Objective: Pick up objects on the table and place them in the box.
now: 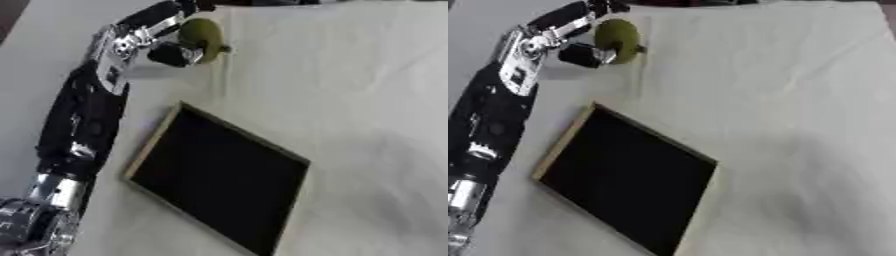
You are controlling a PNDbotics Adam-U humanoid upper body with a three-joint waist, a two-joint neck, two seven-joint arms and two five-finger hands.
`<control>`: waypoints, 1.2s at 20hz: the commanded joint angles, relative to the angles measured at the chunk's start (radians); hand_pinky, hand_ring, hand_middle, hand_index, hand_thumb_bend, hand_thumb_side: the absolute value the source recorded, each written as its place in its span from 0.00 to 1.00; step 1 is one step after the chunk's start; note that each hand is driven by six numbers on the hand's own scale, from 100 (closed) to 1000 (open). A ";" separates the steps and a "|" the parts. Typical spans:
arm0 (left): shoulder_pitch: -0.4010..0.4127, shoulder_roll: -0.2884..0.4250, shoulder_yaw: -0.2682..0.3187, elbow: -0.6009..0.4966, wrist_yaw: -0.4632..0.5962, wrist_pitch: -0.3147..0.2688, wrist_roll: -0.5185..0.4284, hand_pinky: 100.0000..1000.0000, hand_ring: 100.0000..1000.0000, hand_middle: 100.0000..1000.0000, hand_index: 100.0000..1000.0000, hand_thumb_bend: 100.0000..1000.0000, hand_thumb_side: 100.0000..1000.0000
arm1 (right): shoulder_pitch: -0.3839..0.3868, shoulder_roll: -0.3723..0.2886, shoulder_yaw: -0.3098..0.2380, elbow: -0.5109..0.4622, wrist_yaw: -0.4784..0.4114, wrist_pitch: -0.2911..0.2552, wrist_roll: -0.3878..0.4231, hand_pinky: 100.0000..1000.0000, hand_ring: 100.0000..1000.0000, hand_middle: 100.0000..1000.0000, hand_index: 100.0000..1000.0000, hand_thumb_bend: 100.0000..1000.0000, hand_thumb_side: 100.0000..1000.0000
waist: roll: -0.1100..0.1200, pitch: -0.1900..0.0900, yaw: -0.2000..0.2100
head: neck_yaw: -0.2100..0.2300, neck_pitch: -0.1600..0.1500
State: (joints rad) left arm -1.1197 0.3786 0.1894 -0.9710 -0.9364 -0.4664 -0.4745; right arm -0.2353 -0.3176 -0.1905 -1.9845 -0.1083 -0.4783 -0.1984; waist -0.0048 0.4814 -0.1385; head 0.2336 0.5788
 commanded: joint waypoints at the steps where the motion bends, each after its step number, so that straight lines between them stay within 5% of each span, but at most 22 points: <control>1: -0.026 0.029 0.012 0.000 -0.002 0.013 -0.016 1.00 0.97 1.00 1.00 0.00 0.44 | -0.009 -0.012 -0.001 -0.015 -0.004 0.000 0.006 0.72 0.71 0.52 0.70 0.00 0.57 | -0.001 -0.019 -0.006 | 0.009 -0.016; 6: -0.022 0.030 0.015 0.012 -0.010 0.030 -0.050 1.00 0.97 1.00 1.00 0.00 0.46 | -0.008 -0.008 -0.002 -0.015 -0.006 0.003 0.004 0.72 0.71 0.52 0.70 0.00 0.57 | 0.003 -0.017 -0.010 | 0.013 -0.017; 13: -0.014 0.033 0.015 0.017 -0.070 0.039 -0.045 1.00 0.95 0.98 1.00 0.00 0.32 | -0.005 -0.005 -0.003 -0.015 -0.008 0.008 0.000 0.72 0.70 0.52 0.70 0.00 0.57 | 0.006 -0.019 -0.010 | 0.013 -0.014; 20: -0.009 0.038 0.008 0.007 -0.146 0.037 -0.002 0.83 0.77 0.73 0.86 0.00 0.07 | -0.003 -0.002 -0.004 -0.015 -0.011 0.011 -0.003 0.71 0.70 0.52 0.70 0.00 0.57 | 0.007 -0.023 -0.008 | 0.012 -0.009; 24: -0.005 0.038 0.008 0.009 -0.185 0.046 0.067 0.70 0.66 0.61 0.74 0.00 0.08 | -0.001 0.000 -0.004 -0.015 -0.014 0.013 -0.005 0.71 0.70 0.51 0.70 0.00 0.57 | 0.008 -0.026 -0.009 | 0.012 -0.006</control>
State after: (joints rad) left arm -1.1184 0.3869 0.1951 -0.9614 -1.0995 -0.4240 -0.4258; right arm -0.2360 -0.3076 -0.1904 -1.9845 -0.1163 -0.4676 -0.2013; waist 0.0045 0.4816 -0.1470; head 0.2450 0.5736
